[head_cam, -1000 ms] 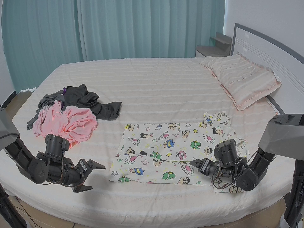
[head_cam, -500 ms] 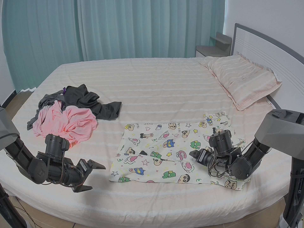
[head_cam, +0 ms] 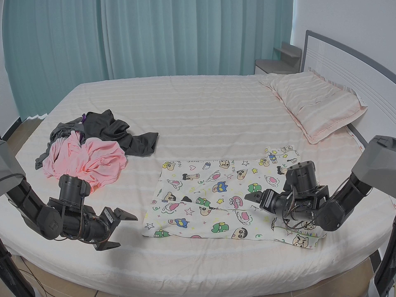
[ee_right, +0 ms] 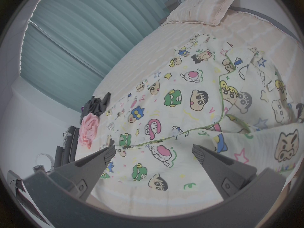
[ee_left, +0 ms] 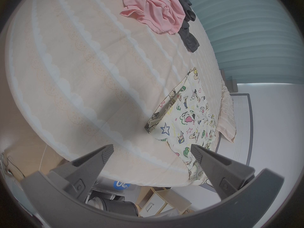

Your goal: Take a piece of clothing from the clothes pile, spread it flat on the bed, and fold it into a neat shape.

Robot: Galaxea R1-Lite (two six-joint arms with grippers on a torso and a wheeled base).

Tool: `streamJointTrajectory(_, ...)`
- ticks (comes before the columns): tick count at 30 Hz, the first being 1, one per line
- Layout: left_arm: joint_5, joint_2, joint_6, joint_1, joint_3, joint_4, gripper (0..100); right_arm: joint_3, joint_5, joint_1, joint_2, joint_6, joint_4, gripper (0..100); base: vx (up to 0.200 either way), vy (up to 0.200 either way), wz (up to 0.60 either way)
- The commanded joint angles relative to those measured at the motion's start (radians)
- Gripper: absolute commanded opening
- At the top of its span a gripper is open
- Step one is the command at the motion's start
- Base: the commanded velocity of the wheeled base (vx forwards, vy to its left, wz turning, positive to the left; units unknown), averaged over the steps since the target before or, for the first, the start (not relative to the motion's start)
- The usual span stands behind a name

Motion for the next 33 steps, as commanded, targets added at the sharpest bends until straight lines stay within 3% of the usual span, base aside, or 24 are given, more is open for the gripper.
streamJointTrajectory(1, 0.001, 0.003, 0.0, 0.0, 0.0, 0.0, 100, 0.066, 0.042, -0.043, -0.149, -0.027, -0.002, 100, 0.0, 0.0, 0.0)
streamJointTrajectory(7, 0.001, 0.003, 0.001, 0.0, 0.0, 0.0, 100, 0.184, 0.164, -0.149, -0.261, -0.139, -0.002, 100, 0.0, 0.0, 0.0)
streamJointTrajectory(14, 0.001, 0.003, 0.001, -0.001, 0.0, 0.0, 100, 0.371, 0.407, -0.491, -0.29, -0.454, -0.01, 100, 0.0, 0.0, 0.0)
streamJointTrajectory(17, 0.001, 0.001, 0.001, -0.001, 0.0, 0.0, 100, 0.384, 0.499, -0.612, -0.29, -0.541, -0.009, 100, 0.0, 0.0, 0.0)
streamJointTrajectory(19, 0.001, 0.001, 0.001, -0.001, 0.0, 0.0, 100, 0.384, 0.502, -0.617, -0.29, -0.546, -0.009, 100, 0.0, 0.0, 0.0)
streamJointTrajectory(20, 0.001, 0.003, 0.001, -0.001, 0.0, -0.002, 100, 0.382, 0.551, -0.706, -0.265, -0.618, -0.001, 100, 0.0, 0.0, 0.0)
streamJointTrajectory(22, 0.001, 0.001, 0.001, -0.001, 0.0, 0.0, 100, 0.384, 0.56, -0.723, -0.252, -0.639, -0.001, 100, 0.0, 0.0, 0.0)
streamJointTrajectory(23, 0.001, 0.003, 0.001, -0.001, 0.0, 0.0, 100, 0.388, 0.583, -0.755, -0.215, -0.699, -0.002, 100, 0.0, 0.0, 0.0)
streamJointTrajectory(25, 0.001, 0.001, 0.001, -0.001, 0.001, 0.0, 100, 0.39, 0.606, -0.773, -0.193, -0.739, -0.002, 100, 0.0, 0.0, 0.0)
streamJointTrajectory(33, 0.002, 0.001, 0.001, -0.001, 0.003, 0.0, 100, 0.39, 0.625, -0.779, -0.103, -0.826, -0.01, 100, 0.0, 0.0, 0.0)
